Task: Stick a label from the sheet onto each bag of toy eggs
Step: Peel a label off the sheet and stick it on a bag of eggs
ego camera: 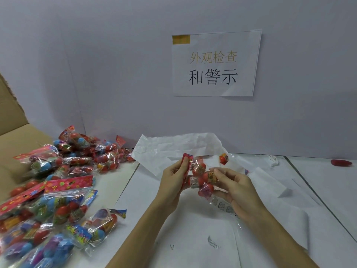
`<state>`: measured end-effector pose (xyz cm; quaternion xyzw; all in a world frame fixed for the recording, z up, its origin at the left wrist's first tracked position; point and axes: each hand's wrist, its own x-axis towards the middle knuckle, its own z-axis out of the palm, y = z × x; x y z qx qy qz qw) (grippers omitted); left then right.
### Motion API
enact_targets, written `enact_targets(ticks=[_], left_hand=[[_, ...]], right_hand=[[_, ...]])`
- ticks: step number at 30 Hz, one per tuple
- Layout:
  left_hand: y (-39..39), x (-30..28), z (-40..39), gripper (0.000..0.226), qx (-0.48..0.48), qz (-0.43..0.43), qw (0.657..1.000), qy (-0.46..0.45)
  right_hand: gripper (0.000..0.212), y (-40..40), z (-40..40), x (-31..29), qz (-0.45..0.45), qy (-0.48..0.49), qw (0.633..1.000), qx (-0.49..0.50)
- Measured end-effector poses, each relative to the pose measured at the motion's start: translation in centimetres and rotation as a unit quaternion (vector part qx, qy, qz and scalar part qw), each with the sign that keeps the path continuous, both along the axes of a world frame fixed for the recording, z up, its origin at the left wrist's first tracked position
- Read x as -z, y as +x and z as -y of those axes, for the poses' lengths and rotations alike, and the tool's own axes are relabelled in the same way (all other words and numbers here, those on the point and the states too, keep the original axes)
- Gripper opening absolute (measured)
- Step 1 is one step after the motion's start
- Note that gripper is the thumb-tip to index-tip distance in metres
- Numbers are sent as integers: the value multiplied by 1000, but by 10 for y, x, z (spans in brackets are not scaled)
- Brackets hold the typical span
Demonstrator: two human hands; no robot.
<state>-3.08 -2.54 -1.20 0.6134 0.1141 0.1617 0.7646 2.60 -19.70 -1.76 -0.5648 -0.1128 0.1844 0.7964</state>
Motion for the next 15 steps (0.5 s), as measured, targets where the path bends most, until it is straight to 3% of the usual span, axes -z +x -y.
enact_targets(ticks=[3, 5, 7, 12, 15], left_hand=[[0, 1, 2, 37, -58, 23, 994, 86], [0, 2, 4, 56, -40, 25, 990, 132], [1, 4, 6, 71, 21, 17, 992, 121], [3, 12, 4, 65, 62, 37, 995, 67], [4, 12, 2, 74, 77, 30, 996, 46]], right_hand=[[13, 1, -3, 4, -4, 4, 998, 65], [10, 5, -3, 4, -19, 22, 995, 99], [7, 8, -2, 3, -36, 44, 994, 99], [12, 5, -2, 4, -10, 47, 997, 55], [11, 3, -3, 4, 10, 24, 998, 52]])
